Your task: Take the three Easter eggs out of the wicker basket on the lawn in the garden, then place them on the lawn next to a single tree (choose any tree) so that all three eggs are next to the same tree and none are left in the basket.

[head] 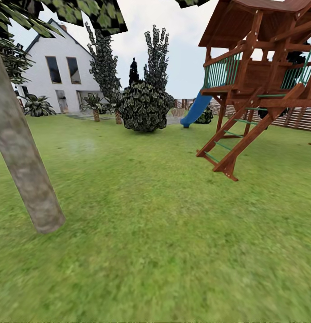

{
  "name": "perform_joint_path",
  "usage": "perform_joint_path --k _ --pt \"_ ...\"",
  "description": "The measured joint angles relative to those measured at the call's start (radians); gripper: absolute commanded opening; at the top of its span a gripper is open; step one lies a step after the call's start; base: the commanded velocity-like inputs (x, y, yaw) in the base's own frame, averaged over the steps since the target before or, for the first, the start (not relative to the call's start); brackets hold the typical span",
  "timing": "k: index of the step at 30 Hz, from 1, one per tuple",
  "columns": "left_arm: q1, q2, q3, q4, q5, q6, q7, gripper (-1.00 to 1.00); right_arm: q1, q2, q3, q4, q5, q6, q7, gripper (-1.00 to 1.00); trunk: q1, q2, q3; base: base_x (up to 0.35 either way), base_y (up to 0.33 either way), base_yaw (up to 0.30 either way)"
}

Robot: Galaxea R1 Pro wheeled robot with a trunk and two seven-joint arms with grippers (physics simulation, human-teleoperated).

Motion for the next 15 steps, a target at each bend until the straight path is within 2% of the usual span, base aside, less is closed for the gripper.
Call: perform_joint_path --k 5,15 --pt "0.000 0.000 0.000 0.000 0.000 0.000 0.000 1.00 0.000 -0.001 0.000 0.000 0.000 -0.003 0.000 1.00 0.000 0.000 -0.008 0.000 0.000 -0.063" --pt "0.000 0.000 0.000 0.000 0.000 0.000 0.000 1.00 0.000 -0.002 0.001 0.000 0.000 -0.003 0.001 1.00 0.000 0.000 -0.021 0.000 0.000 -0.211"
